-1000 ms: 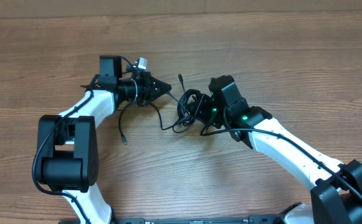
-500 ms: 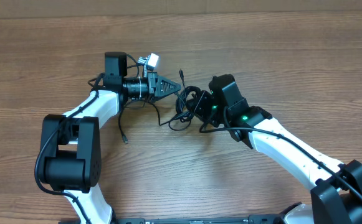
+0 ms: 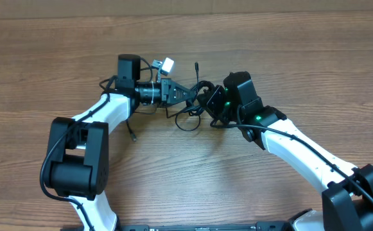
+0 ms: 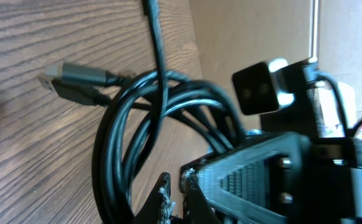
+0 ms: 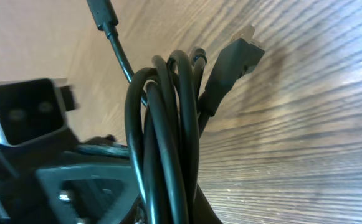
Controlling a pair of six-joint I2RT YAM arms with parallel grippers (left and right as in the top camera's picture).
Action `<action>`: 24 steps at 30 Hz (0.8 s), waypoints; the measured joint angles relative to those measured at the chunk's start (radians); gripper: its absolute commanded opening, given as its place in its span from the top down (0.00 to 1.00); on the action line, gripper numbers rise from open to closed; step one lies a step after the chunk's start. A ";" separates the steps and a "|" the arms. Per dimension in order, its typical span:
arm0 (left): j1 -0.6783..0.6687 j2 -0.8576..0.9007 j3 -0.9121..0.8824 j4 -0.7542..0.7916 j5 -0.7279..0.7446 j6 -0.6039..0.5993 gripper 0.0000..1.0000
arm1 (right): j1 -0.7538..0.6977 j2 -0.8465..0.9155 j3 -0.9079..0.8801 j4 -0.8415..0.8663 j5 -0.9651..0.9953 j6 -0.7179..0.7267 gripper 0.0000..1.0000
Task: Untangle cables
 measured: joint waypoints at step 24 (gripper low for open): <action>-0.031 0.000 -0.001 0.006 -0.095 0.054 0.00 | -0.024 0.000 -0.001 0.049 0.069 0.058 0.96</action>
